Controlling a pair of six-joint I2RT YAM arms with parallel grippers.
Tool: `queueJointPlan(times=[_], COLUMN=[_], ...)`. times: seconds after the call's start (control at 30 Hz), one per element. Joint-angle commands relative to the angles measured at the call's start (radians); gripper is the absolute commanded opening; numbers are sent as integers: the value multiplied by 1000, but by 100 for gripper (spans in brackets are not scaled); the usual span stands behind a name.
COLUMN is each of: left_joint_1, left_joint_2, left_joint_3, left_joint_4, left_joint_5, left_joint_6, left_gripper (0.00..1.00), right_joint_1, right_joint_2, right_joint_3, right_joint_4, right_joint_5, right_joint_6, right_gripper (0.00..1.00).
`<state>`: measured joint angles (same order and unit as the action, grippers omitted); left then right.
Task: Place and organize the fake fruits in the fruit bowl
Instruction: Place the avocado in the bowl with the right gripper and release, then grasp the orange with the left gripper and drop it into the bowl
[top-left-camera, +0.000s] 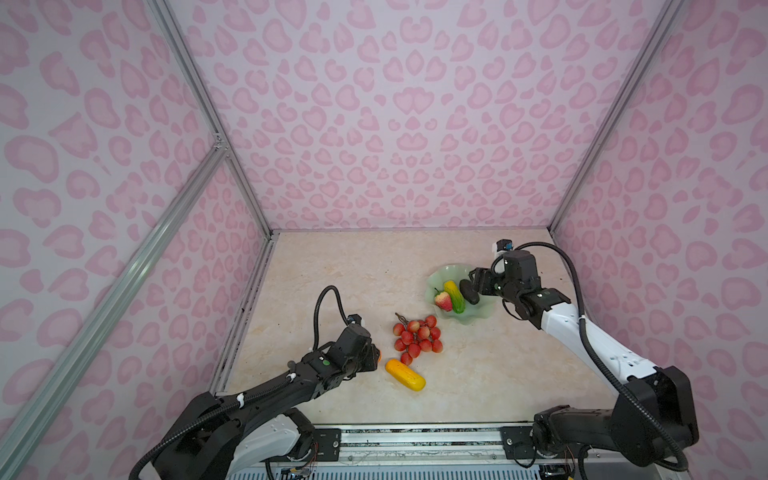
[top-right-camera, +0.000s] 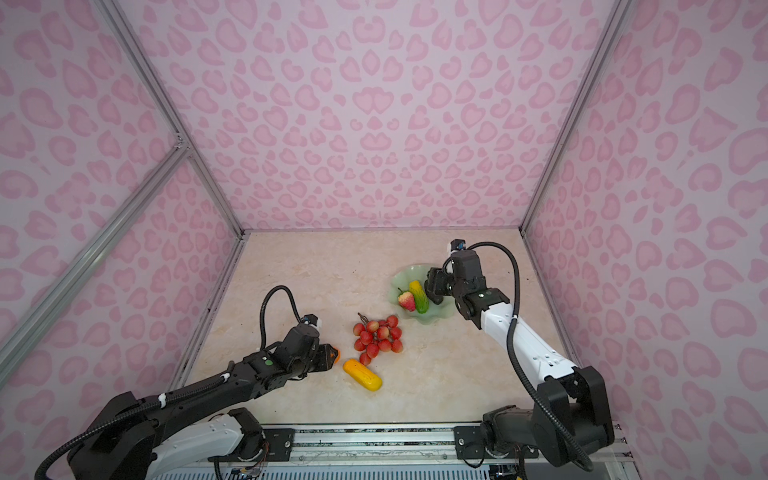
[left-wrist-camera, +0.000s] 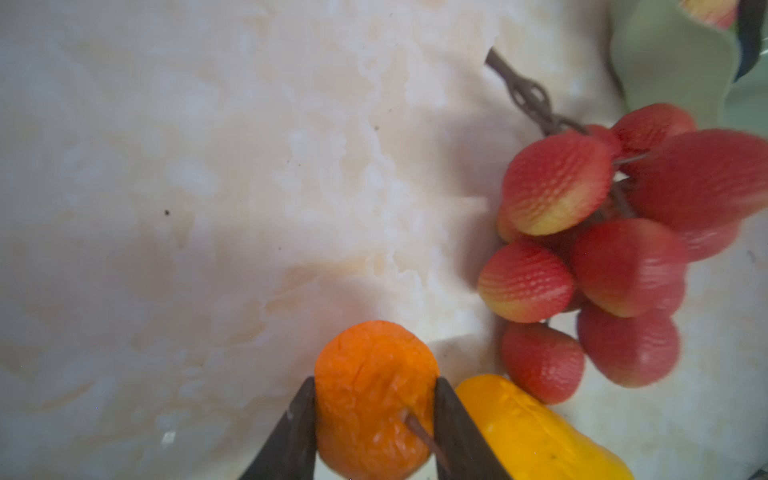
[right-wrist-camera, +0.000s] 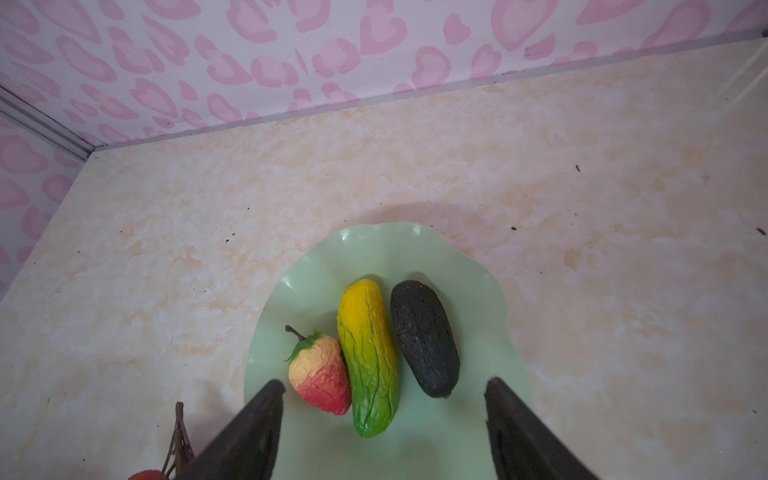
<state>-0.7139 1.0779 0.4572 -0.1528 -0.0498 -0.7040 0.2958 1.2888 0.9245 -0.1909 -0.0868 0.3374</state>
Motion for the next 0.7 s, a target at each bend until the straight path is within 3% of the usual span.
queueJointPlan(times=[0.0, 0.13, 0.2, 0.5, 0.67], left_joint_1=[-2, -2, -2, -2, -2], left_joint_2=[-48, -50, 0, 469, 702], left_joint_3=[64, 172, 238, 696, 922], left_joint_4=[-28, -27, -11, -6, -13], left_joint_5=[-2, 8, 12, 87, 146], left_joint_6=[62, 134, 178, 399, 449], left_gripper=[40, 40, 40, 40, 40], right_joint_1=[0, 1, 2, 0, -1], right_joint_2=[-46, -121, -163, -285, -320], right_joint_3=[-55, -121, -151, -178, -157], right_joint_4=[26, 53, 78, 57, 2], right_joint_5=[2, 15, 19, 45, 35], right_joint_6=[6, 12, 23, 29, 25], right_gripper=[82, 96, 98, 98, 98])
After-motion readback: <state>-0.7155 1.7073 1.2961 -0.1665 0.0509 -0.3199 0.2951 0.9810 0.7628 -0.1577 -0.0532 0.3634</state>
